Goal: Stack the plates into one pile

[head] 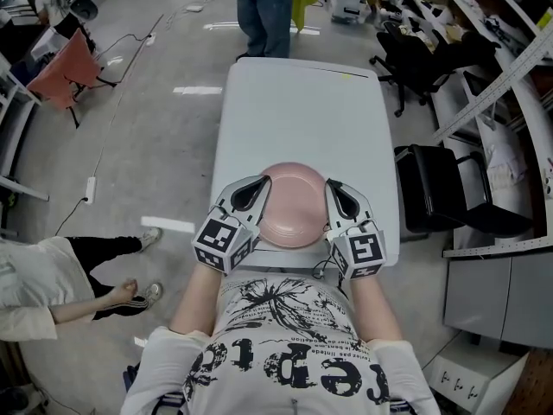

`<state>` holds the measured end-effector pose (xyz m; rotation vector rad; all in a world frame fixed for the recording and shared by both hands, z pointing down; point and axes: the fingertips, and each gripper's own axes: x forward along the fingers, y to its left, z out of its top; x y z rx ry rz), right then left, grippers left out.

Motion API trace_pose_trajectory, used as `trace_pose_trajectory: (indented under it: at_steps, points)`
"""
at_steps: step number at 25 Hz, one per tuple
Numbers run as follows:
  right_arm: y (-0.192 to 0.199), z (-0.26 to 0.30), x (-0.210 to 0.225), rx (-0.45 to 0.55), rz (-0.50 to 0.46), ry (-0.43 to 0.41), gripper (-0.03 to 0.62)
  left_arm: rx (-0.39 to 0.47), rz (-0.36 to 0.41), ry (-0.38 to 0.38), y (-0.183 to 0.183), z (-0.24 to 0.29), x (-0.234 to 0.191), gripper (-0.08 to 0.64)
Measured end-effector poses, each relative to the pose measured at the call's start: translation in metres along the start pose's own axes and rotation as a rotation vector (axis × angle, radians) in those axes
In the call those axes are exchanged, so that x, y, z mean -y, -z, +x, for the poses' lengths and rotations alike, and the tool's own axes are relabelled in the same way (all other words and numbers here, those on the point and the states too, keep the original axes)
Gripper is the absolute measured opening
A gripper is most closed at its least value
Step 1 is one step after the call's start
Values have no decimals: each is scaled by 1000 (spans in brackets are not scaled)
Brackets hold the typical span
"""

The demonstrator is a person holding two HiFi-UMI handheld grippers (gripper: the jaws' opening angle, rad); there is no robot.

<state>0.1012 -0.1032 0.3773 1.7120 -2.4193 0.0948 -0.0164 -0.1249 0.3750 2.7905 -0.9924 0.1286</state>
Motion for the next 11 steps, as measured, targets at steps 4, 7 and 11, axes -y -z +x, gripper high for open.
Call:
trace_pose_trajectory:
  at_steps: [4, 7, 11]
  points:
    - [0, 2, -4, 0, 9, 2, 5, -2, -4, -2, 2, -2, -4, 2]
    - [0, 4, -7, 5, 11, 0, 5, -1, -21, -8, 3, -3, -10, 2]
    - [2, 5, -9, 8, 15, -2, 5, -21, -23, 2, 10, 0, -10, 2]
